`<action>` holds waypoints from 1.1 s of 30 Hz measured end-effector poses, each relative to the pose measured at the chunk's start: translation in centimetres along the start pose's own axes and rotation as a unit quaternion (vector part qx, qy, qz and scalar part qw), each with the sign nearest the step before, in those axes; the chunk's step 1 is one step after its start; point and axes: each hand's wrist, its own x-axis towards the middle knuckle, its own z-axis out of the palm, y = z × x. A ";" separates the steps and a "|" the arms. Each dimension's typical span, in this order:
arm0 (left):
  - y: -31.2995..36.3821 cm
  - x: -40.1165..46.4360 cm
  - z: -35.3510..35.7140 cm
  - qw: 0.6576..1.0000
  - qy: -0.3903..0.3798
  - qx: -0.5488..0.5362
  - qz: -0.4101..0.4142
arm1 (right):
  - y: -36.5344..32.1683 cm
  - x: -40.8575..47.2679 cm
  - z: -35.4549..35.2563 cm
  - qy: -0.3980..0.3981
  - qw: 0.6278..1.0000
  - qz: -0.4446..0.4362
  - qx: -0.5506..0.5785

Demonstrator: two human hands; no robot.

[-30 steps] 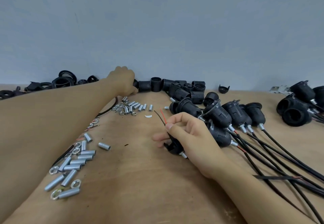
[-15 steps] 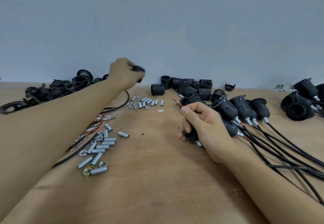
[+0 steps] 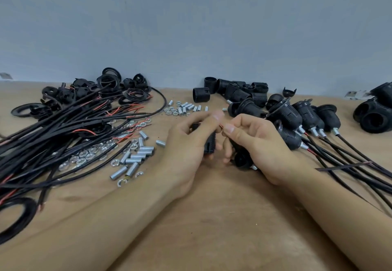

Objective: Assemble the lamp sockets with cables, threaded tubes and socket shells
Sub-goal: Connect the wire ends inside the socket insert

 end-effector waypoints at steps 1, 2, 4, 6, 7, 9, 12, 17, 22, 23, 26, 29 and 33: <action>0.0 0.0 0.0 1.000 0.008 -0.012 -0.002 | 0.0 0.0 0.1 0.002 1.000 -0.002 -0.002; -0.1 -0.1 -0.2 1.000 0.012 -0.027 -0.010 | 0.0 0.0 0.1 0.006 1.000 -0.003 0.003; 0.0 -0.1 -0.3 0.999 0.020 -0.040 -0.029 | 0.0 0.0 0.2 0.017 1.000 -0.007 0.010; 0.0 0.0 -0.5 0.997 0.041 -0.048 -0.036 | 0.2 0.1 0.3 0.025 1.000 -0.013 0.006; 0.0 0.0 -0.6 0.997 0.039 -0.051 -0.036 | 0.3 0.1 0.4 0.030 0.999 -0.019 0.006; 0.0 -0.1 -0.5 0.999 0.010 -0.045 -0.026 | 0.3 0.2 0.5 0.044 0.998 -0.035 0.011; -0.3 -0.2 -0.7 1.000 0.001 -0.018 -0.024 | 0.2 0.2 0.5 0.051 0.998 -0.042 0.023; -0.8 -0.2 -0.3 0.999 0.009 0.023 0.034 | -0.1 -0.1 0.9 -0.003 0.999 -0.043 0.029; -1.1 -0.1 -0.6 0.997 0.041 0.037 0.061 | -0.2 -0.2 0.9 0.025 0.997 -0.034 0.069; -1.0 -0.2 -0.5 0.995 0.045 0.052 0.076 | -0.2 -0.1 0.9 0.029 0.997 -0.030 0.064; -0.8 -0.1 -0.6 0.982 0.063 0.116 0.136 | -0.5 -0.1 0.6 0.023 0.999 -0.033 0.033; -0.6 -0.1 -1.1 0.964 0.075 0.172 0.187 | -1.2 -0.4 0.2 0.022 0.998 -0.053 0.001; -0.3 -0.1 -1.7 0.947 0.061 0.221 0.224 | -2.0 -0.8 -0.3 0.038 0.996 -0.070 -0.043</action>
